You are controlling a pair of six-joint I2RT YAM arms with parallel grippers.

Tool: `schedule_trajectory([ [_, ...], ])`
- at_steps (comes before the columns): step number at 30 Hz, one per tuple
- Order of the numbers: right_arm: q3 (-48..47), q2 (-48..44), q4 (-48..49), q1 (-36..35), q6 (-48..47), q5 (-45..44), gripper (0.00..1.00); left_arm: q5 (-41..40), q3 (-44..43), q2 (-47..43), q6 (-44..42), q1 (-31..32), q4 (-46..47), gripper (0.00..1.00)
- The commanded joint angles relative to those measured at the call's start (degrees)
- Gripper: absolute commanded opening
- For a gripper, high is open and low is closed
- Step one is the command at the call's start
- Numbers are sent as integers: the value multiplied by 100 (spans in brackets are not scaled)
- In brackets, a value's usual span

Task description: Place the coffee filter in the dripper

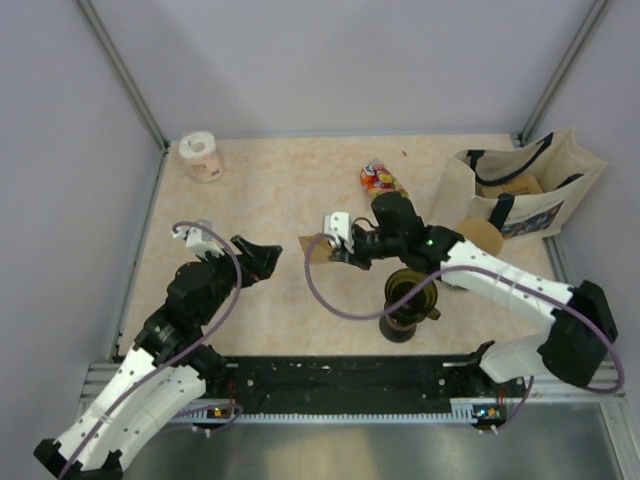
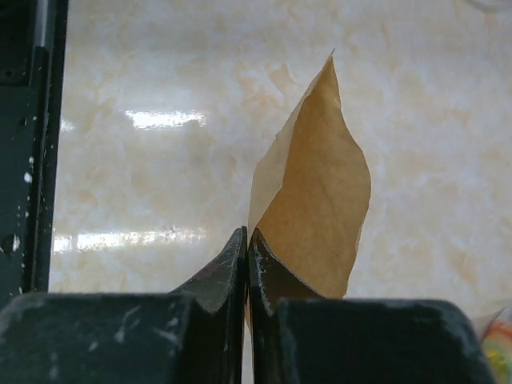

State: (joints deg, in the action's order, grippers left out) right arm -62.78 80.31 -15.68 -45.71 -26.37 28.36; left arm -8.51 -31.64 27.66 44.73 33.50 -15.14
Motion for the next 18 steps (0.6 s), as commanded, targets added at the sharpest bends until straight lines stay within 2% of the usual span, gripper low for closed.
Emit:
schedule_trajectory([
  [1,556,-814,417,-122,-2326,907,0,-591,-430,-94,27,-1,-1114,99],
  [4,618,-1131,286,-183,-2723,978,0,-354,-615,90,-17,-10,-1237,99],
  [7,496,-1194,-355,-332,-3470,979,0,76,-826,239,-236,-10,-1167,99],
  [15,197,-799,-901,-1211,-4016,-259,0,1509,-1125,547,-983,-1,-571,99],
  [18,-23,-561,-1129,-1379,-4235,-366,0,2124,-1204,871,-1553,-10,-394,99],
])
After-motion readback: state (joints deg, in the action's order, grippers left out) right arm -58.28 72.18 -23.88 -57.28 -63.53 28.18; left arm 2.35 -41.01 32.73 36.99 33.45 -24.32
